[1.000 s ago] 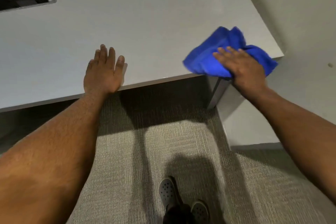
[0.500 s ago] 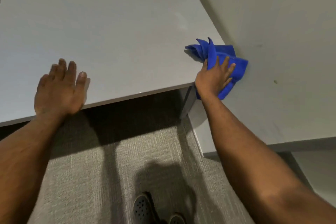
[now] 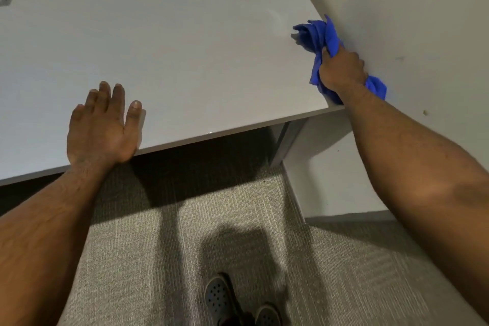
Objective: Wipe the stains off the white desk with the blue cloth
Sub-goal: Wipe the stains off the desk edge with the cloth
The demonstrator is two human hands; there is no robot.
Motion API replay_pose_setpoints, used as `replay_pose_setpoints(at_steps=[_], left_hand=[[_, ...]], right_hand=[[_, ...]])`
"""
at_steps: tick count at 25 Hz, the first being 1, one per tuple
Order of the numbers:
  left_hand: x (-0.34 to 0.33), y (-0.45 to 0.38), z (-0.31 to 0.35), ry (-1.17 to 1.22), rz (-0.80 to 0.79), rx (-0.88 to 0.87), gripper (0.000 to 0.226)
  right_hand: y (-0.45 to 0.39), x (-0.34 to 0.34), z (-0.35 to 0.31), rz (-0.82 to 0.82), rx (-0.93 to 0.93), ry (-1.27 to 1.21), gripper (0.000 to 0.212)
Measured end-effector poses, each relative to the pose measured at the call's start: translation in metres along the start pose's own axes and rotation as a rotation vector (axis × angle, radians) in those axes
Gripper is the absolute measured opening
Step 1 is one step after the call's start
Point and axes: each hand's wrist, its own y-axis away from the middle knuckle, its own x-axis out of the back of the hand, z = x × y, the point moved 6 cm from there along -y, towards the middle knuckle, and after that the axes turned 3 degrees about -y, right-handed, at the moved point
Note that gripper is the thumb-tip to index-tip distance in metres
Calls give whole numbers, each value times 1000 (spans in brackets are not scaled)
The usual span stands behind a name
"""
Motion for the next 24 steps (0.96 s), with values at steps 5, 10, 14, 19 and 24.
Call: replay_pose_setpoints(at_steps=[5, 10, 14, 19, 24], left_hand=[[3, 1, 2, -13, 12, 5, 85], [2, 1, 2, -20, -1, 23, 88], [-1, 1, 1, -16, -5, 30, 87], [0, 1, 1, -7, -12, 24, 83], [0, 0, -1, 23, -20, 36, 73]], right_hand=[[45, 1, 23, 225, -179, -80, 53], [95, -29, 8, 339, -375, -539, 59], [133, -54, -30, 286, -467, -779, 68], [208, -89, -99, 190, -362, -817, 69], [286, -118, -157, 55, -143, -799, 76]])
